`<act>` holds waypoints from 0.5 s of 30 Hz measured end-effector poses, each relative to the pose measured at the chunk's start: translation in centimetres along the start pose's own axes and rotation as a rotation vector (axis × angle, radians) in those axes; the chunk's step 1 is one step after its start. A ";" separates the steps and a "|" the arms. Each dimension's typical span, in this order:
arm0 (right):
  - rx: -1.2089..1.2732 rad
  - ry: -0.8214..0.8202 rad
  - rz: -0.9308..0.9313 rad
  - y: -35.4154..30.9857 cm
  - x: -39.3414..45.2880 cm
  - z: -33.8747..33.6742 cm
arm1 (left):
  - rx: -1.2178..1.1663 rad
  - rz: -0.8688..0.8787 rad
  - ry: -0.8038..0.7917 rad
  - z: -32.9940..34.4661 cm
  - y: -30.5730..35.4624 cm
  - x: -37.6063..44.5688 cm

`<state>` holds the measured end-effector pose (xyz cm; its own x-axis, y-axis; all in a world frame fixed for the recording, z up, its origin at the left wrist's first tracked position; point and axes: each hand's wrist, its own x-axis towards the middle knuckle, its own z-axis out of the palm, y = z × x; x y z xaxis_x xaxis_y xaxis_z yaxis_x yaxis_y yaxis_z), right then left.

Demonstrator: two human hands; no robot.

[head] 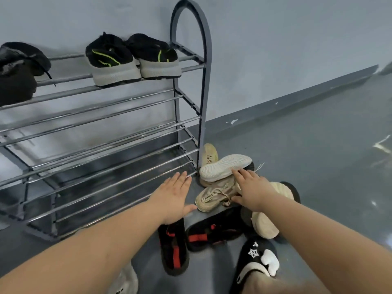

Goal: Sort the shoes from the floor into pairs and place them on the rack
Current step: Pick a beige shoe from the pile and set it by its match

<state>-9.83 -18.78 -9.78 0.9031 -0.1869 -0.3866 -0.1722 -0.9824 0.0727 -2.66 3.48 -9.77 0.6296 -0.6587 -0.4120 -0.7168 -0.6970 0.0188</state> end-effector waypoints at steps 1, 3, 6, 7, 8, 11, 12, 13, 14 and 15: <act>0.003 -0.009 0.018 0.8 0.4 0.4 | -0.015 0.003 -0.017 0.3 0.4 0.7; 0.013 -0.036 0.062 2.4 1.3 1.3 | -0.052 0.004 -0.052 1.2 0.9 2.3; 0.051 -0.071 0.116 4.9 2.7 3.0 | -0.085 0.006 -0.105 2.4 1.6 4.7; 0.063 -0.077 0.128 5.7 3.2 3.5 | -0.101 0.006 -0.125 2.7 1.9 5.6; 0.078 -0.079 0.139 6.4 3.8 4.1 | -0.123 0.007 -0.141 3.0 2.1 6.5; 0.157 -0.083 0.176 8.0 5.6 5.6 | -0.191 0.010 -0.166 3.8 3.0 9.0; 0.195 -0.092 0.191 8.4 6.2 6.0 | -0.220 0.018 -0.170 3.9 3.4 9.9; 0.236 -0.103 0.211 8.9 6.9 6.6 | -0.248 0.027 -0.179 4.0 3.9 11.1; 0.271 -0.109 0.229 9.4 7.5 7.2 | -0.272 0.032 -0.188 4.2 4.3 12.2; 0.293 -0.113 0.246 9.9 8.1 7.7 | -0.300 0.036 -0.194 4.2 4.9 13.2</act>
<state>-7.30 -30.01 -19.27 0.7748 -0.3993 -0.4902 -0.4978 -0.8632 -0.0836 0.94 -7.46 -18.91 0.5159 -0.6385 -0.5711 -0.6000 -0.7452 0.2911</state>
